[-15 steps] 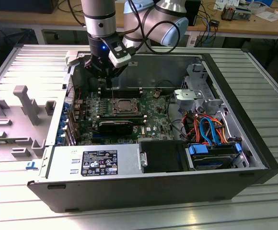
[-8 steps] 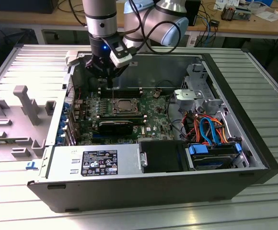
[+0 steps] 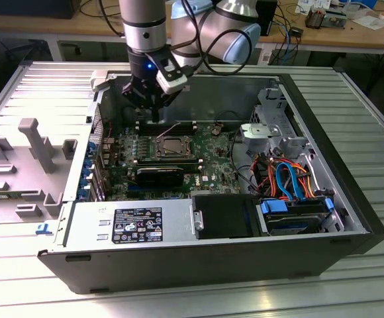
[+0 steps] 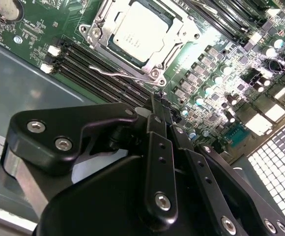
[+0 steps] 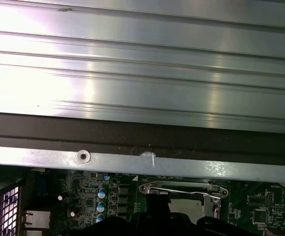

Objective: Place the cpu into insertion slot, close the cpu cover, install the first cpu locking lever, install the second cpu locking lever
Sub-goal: 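Install the first cpu locking lever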

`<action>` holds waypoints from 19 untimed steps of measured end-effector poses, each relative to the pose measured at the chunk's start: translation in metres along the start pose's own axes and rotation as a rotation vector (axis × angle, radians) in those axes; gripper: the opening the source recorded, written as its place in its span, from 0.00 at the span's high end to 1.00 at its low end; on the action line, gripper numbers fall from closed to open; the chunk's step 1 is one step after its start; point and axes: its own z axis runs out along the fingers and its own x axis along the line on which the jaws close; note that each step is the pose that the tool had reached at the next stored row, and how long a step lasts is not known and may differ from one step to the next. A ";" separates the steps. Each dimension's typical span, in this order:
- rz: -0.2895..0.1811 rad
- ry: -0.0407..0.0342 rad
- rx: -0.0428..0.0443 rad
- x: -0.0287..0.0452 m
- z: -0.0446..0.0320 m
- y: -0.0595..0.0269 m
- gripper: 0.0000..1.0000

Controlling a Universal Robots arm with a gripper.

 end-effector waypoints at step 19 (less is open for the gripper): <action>0.000 -0.0001 -0.0001 -0.0030 0.0056 -0.0001 0.89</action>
